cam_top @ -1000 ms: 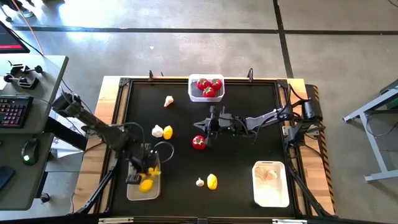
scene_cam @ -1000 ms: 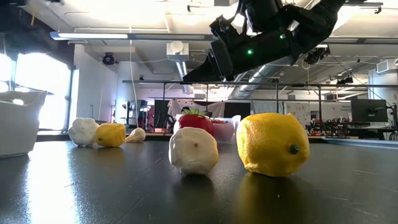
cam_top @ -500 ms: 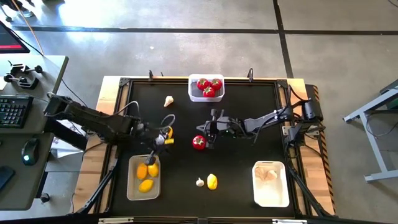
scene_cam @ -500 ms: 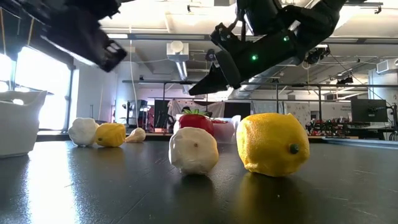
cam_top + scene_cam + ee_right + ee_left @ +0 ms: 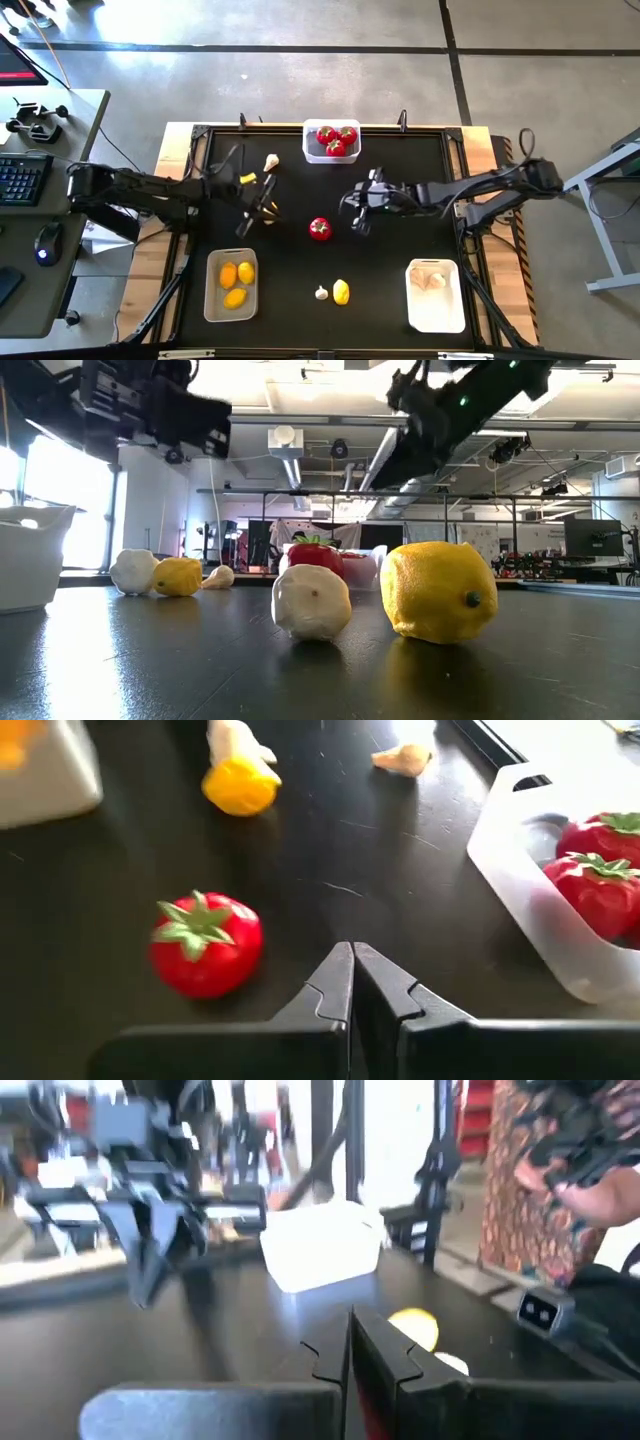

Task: Sort produce into baskets
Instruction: Put the white garlic into the white bin

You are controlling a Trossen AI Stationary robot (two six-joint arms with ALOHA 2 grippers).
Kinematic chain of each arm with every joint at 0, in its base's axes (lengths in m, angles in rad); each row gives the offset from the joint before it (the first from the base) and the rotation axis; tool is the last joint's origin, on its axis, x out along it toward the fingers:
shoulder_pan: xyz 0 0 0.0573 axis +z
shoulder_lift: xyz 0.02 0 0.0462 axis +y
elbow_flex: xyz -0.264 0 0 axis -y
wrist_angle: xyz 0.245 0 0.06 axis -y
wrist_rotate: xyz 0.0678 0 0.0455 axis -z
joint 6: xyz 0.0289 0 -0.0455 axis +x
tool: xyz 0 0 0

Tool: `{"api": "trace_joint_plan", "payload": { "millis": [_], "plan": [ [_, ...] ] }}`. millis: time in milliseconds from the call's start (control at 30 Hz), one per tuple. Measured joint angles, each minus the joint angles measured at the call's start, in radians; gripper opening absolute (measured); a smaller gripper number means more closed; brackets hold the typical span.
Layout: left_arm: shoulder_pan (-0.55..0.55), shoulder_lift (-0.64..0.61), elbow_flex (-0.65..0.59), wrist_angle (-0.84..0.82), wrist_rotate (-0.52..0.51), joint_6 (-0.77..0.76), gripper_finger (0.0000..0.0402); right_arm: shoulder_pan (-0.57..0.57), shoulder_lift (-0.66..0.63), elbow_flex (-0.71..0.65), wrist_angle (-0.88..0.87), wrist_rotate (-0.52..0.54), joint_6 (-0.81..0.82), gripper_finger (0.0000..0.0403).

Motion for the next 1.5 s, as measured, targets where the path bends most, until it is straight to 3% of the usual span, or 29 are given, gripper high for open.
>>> {"api": "trace_joint_plan", "payload": {
  "millis": [133, 333, 467, 600, 1033, 1333, 1500],
  "plan": [
    [0.061, 0.000, -0.002, 0.083, 0.089, -0.004, 0.0001, 0.027, -0.030, 0.000, -0.002, -0.050, 0.091, 0.0000],
    [0.109, 0.001, -0.001, 0.094, 0.135, -0.026, 0.0001, 0.093, -0.003, 0.000, 0.023, -0.173, 0.179, 0.0000],
    [0.110, 0.001, -0.001, 0.093, 0.138, -0.044, 0.0001, 0.160, 0.032, 0.014, 0.058, -0.187, 0.205, 0.0009],
    [0.110, 0.001, -0.001, 0.090, 0.128, -0.042, 0.0000, 0.236, 0.095, 0.058, 0.058, -0.211, 0.208, 0.0042],
    [0.110, 0.001, -0.001, 0.090, 0.102, -0.098, 0.0000, 0.382, 0.410, 0.324, 0.051, -0.212, 0.264, 0.0210],
    [0.109, 0.001, -0.001, 0.090, -0.013, -0.097, 0.0000, 0.411, 0.570, 0.509, -0.081, -0.235, 0.264, 0.0226],
    [0.109, 0.001, -0.001, 0.089, -0.020, -0.101, 0.0000, 0.414, 0.635, 0.573, -0.203, -0.228, 0.261, 0.0221]
  ]
}}
